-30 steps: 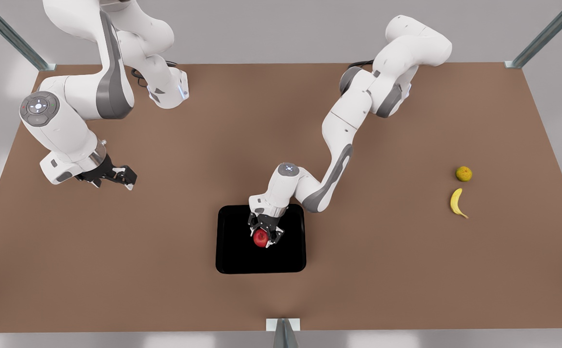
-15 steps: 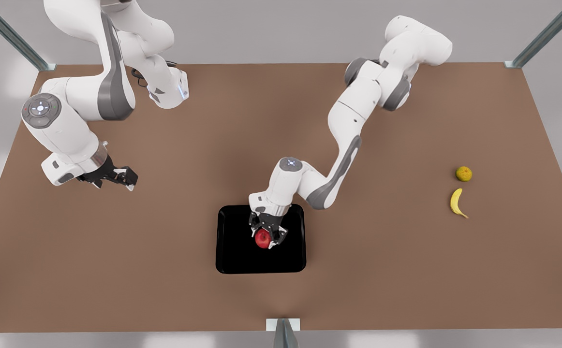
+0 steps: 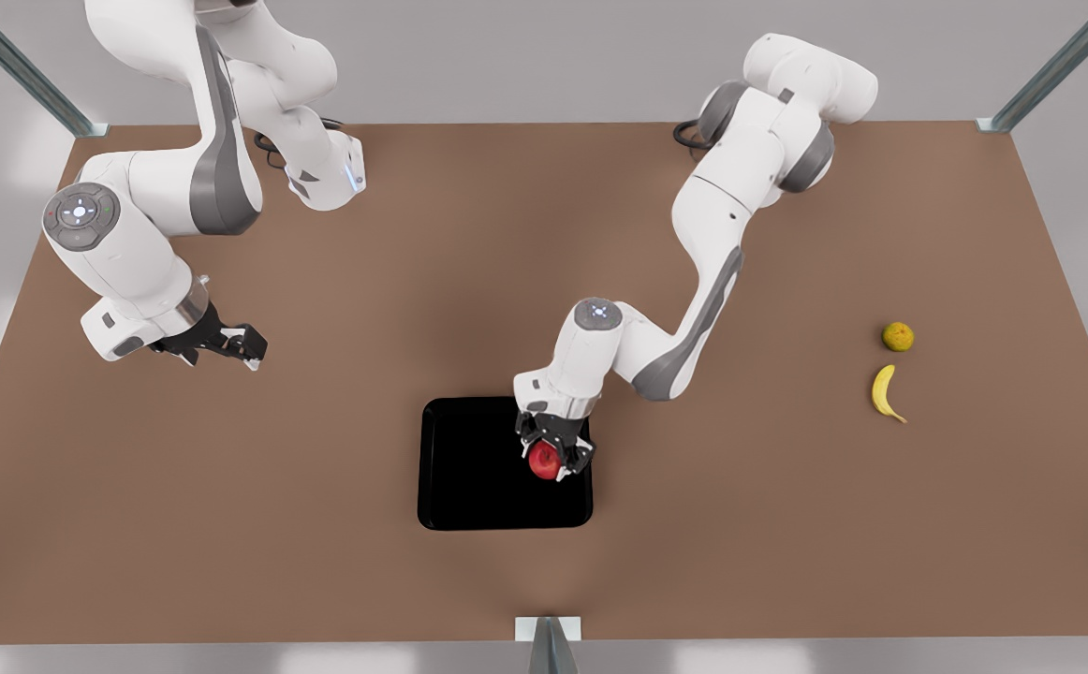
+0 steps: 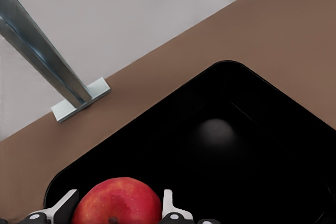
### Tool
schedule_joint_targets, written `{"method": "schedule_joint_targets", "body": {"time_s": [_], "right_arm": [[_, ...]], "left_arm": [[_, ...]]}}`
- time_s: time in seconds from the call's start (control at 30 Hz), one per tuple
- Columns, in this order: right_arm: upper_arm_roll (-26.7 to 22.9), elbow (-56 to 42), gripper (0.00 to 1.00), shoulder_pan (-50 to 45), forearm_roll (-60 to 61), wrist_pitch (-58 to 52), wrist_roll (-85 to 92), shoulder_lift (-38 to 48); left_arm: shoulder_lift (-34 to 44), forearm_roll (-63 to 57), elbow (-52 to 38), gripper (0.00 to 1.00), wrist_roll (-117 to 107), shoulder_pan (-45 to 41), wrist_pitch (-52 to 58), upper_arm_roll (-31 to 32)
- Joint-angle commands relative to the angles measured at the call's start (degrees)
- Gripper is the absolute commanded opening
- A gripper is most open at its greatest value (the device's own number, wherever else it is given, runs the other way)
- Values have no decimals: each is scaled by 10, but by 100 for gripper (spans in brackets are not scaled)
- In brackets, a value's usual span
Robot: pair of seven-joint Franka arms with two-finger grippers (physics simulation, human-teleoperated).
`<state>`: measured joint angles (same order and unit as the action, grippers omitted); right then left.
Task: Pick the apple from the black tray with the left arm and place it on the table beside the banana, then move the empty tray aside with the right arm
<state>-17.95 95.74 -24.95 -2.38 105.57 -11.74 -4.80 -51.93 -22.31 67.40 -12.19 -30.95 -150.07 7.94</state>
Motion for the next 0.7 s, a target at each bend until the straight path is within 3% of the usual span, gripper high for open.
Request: {"method": "schedule_joint_targets", "body": {"time_s": [0.0,0.27,0.37,0.67], "right_arm": [[-1,0,100,0,0,0,1,1],[-1,-1,100,0,0,0,1,1],[-2,-1,100,0,0,0,0,1],[-1,-1,100,-1,0,0,0,1]], "left_arm": [[9,-13,10,75,85,12,7,5],[54,-55,72,73,124,93,7,60],[66,-81,93,73,146,155,41,122],[133,-83,214,73,165,236,101,167]]}}
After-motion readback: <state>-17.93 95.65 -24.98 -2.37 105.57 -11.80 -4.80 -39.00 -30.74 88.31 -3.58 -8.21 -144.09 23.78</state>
